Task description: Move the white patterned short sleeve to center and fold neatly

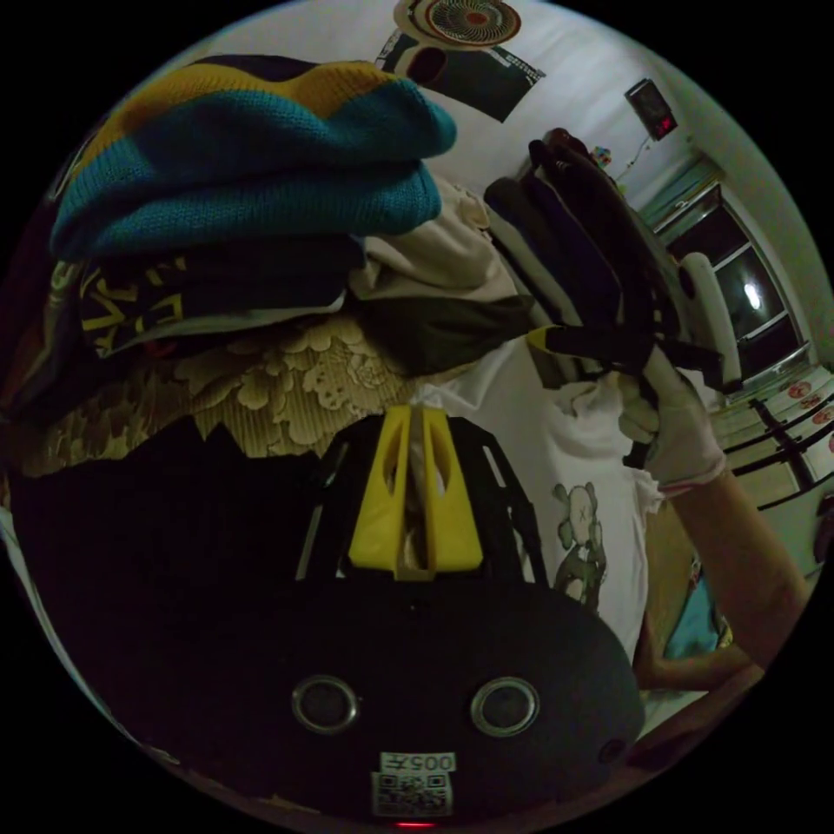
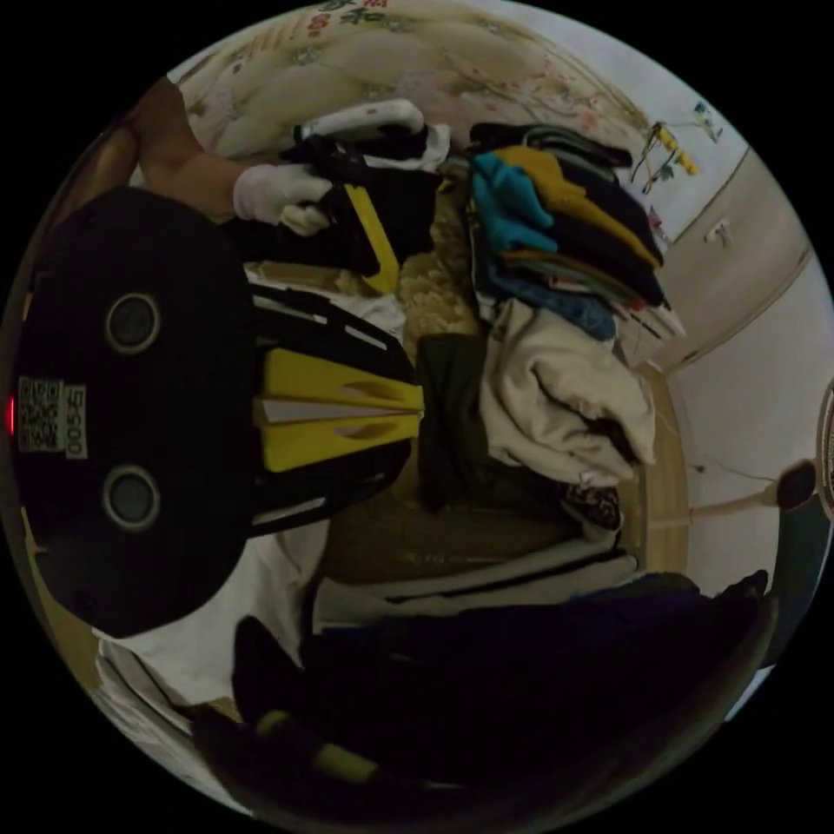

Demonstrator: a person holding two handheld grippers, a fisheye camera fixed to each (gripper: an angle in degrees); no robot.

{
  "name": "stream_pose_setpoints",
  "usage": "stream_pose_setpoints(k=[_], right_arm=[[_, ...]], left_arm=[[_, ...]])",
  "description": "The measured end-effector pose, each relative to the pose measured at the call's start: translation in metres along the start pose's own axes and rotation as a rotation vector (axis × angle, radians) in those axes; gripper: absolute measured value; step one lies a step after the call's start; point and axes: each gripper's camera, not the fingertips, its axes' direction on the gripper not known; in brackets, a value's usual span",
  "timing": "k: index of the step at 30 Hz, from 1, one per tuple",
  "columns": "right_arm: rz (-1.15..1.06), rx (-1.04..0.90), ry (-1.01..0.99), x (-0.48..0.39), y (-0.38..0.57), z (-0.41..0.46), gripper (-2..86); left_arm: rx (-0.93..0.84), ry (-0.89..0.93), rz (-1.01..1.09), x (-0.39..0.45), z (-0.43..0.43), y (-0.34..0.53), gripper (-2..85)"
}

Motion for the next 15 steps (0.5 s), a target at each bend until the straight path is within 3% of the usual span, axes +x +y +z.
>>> stream_pose_setpoints(k=[5, 9, 12, 15], right_arm=[[0.007, -0.038, 0.059, 0.015, -0.001, 0.005, -1.1], [-0.057, 0.124, -0.047, 0.020, 0.030, -0.023, -1.0], [-0.142, 0.001, -0.152, 0.016, 0.050, -0.009, -1.0], [-0.155, -0.134, -0.072, 0.019, 0.057, 0.015, -1.2]], left_arm=[[0.050, -0.039, 0.002, 0.008, 0.005, -0.012, 6.6], [0.006, -0.061, 0.028, 0.016, 0.020, -0.019, 10.5], [-0.069, -0.046, 0.046, 0.021, 0.040, -0.031, 10.6], [-0.120, -0.082, 0.068, 0.031, 0.056, -0.041, 5.4]])
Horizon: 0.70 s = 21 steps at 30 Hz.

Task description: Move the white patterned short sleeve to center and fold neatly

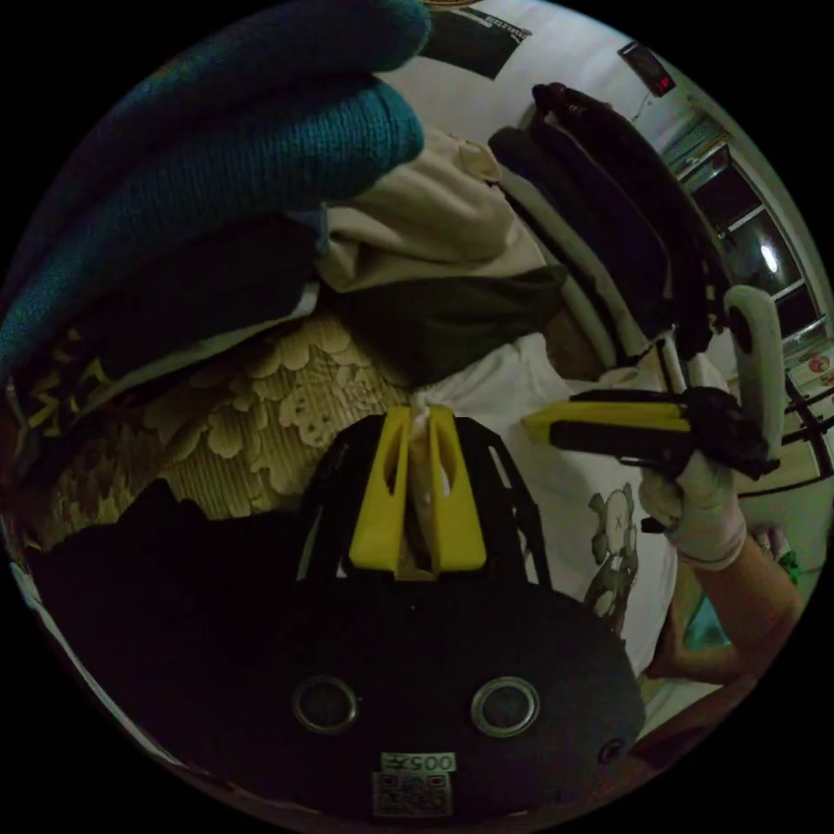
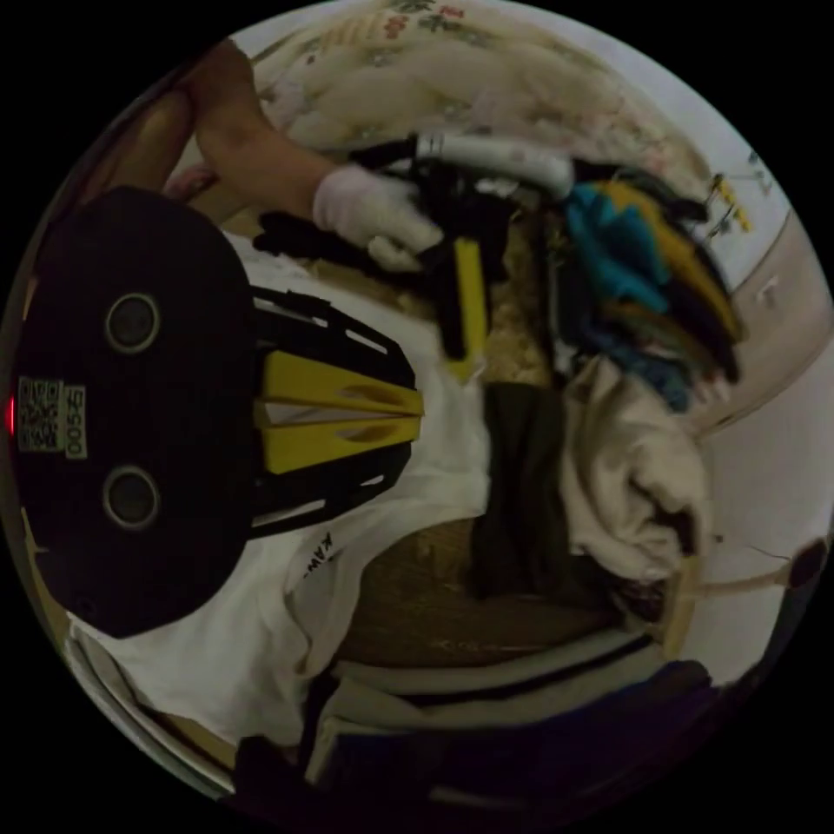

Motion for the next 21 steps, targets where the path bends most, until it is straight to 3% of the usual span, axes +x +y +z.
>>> stream_pose_setpoints(k=[3, 6, 8, 12, 15, 17, 21], right_arm=[[0.051, 0.019, 0.069, 0.013, 0.001, 0.000, -1.4], [0.100, 0.036, 0.053, 0.025, 0.010, -0.003, -1.5], [0.110, 0.047, 0.040, 0.031, 0.019, -0.006, -1.5], [0.064, 0.163, 0.062, 0.034, 0.056, -0.033, -1.5], [-0.078, 0.173, 0.018, 0.018, 0.094, -0.045, -1.4], [-0.140, 0.120, -0.024, 0.010, 0.117, -0.040, -1.4], [-0.158, -0.015, 0.072, 0.013, 0.151, -0.017, -1.4]], left_arm=[[0.014, -0.018, -0.075, 0.003, 0.003, -0.004, 4.9], [0.050, 0.109, -0.147, 0.001, 0.008, 0.003, 5.8], [0.142, 0.187, -0.190, 0.004, 0.001, 0.018, 6.0], [0.313, 0.138, -0.144, 0.036, -0.033, 0.050, 4.8], [0.224, 0.220, 0.018, 0.082, -0.037, 0.071, 1.6], [0.062, 0.263, 0.124, 0.122, -0.016, 0.087, 0.2], [-0.021, 0.098, 0.145, 0.171, 0.011, 0.115, -0.5]])
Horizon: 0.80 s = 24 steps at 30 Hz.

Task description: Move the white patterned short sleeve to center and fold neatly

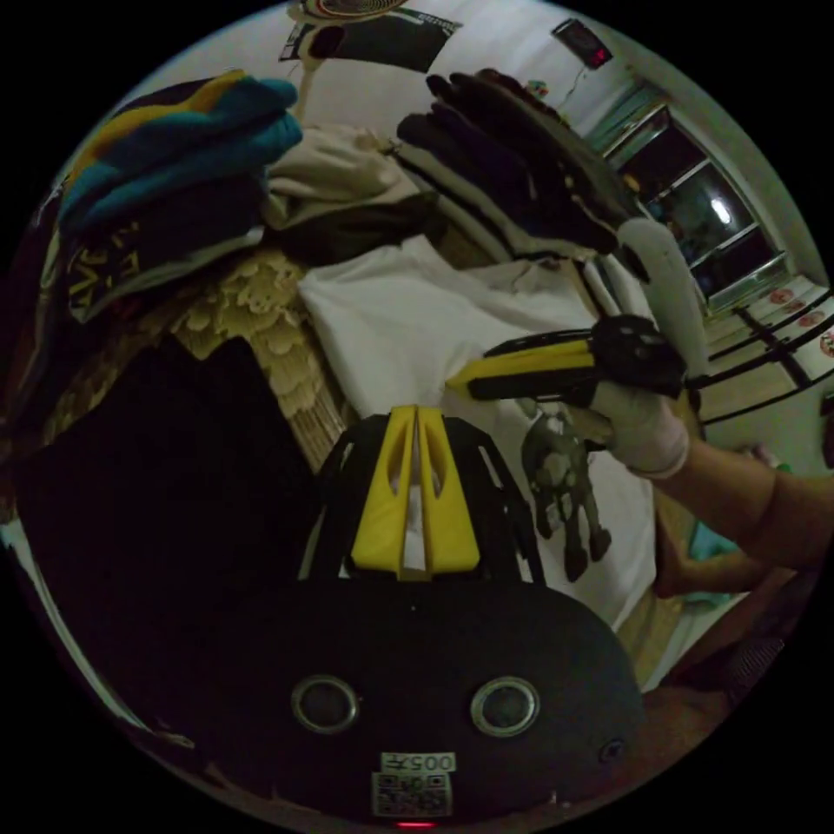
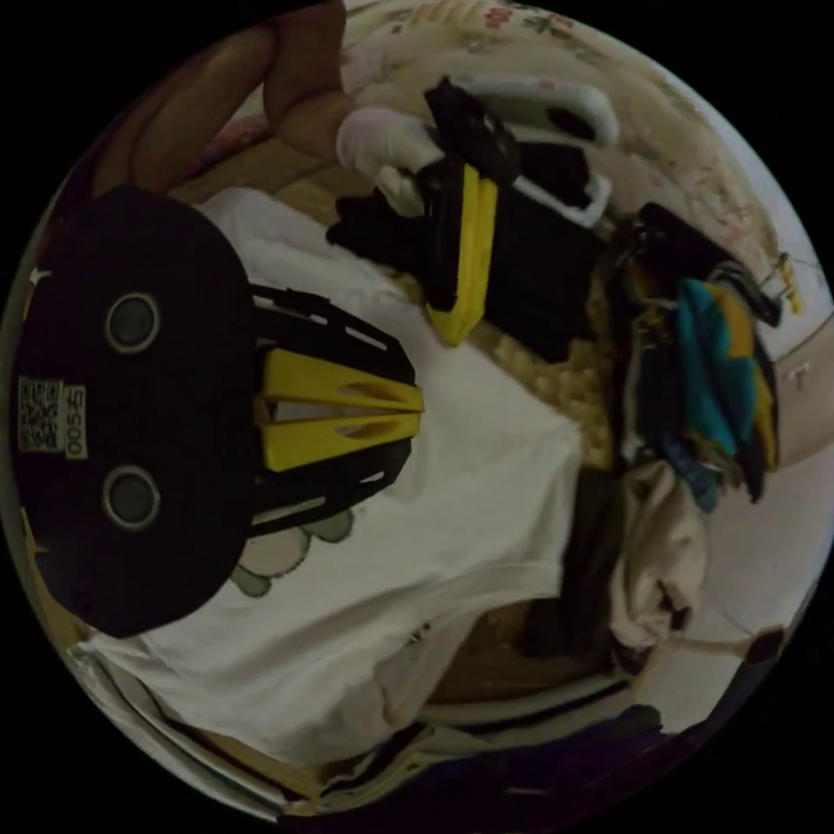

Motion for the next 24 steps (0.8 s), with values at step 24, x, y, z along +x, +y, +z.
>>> stream_pose_setpoints(k=[24], right_arm=[[0.342, 0.034, 0.085, 0.188, 0.226, -0.224, -1.5]], left_arm=[[0.346, 0.293, 0.321, 0.322, 0.039, 0.060, -0.5]])
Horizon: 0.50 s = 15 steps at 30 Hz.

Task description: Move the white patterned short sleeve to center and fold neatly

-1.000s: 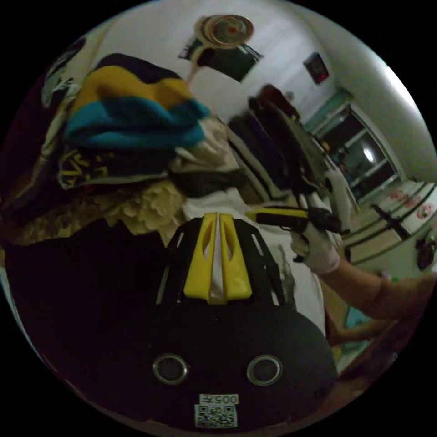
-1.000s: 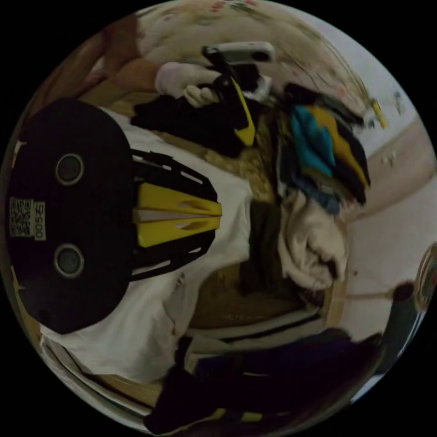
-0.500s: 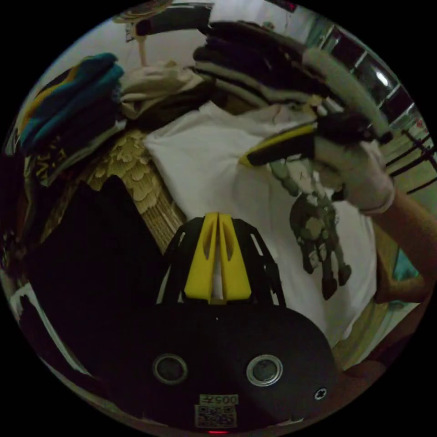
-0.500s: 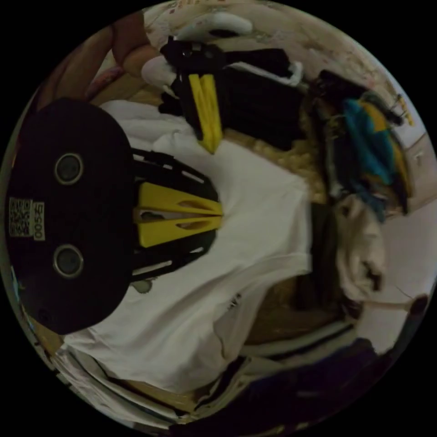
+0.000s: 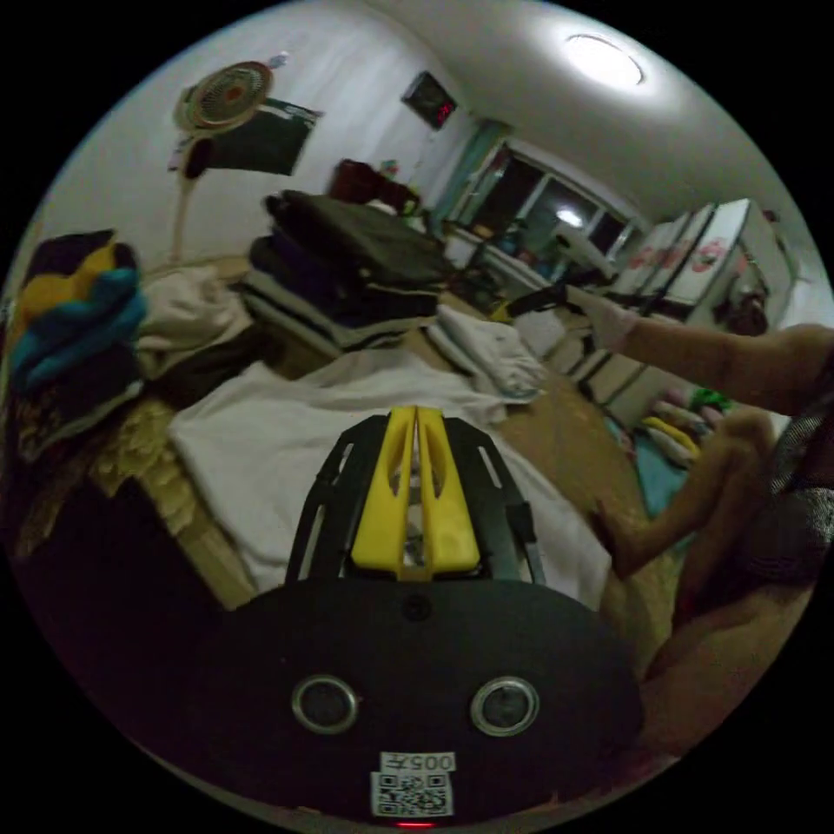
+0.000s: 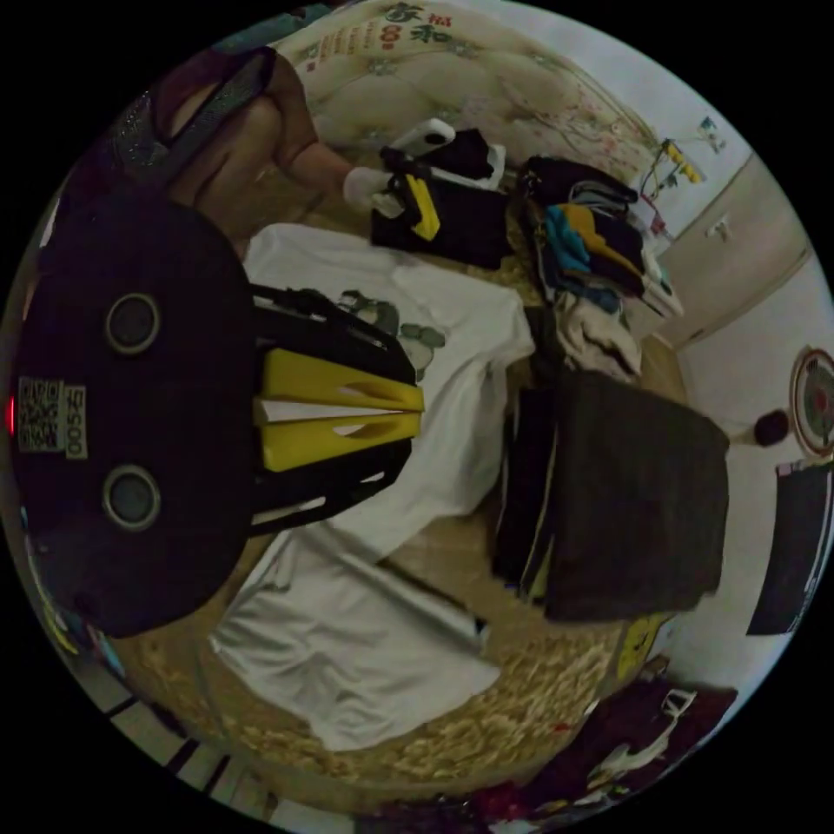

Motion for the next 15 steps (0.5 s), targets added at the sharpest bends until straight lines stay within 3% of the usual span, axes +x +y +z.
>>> stream_pose_setpoints(k=[5, 11, 15], right_arm=[[0.027, -0.053, 0.044, 0.064, 0.040, -0.026, -1.3], [-0.028, -0.046, -0.076, 0.129, 0.046, 0.011, -0.2], [-0.143, -0.095, 0.009, 0.145, 0.026, 0.048, 4.3]], left_arm=[[-0.136, -0.111, 0.366, 0.131, 0.061, -0.036, 0.3], [-0.466, -0.143, 0.599, 0.246, 0.144, -0.063, 7.8], [-0.555, -0.194, 0.686, 0.293, 0.210, -0.067, 9.9]])
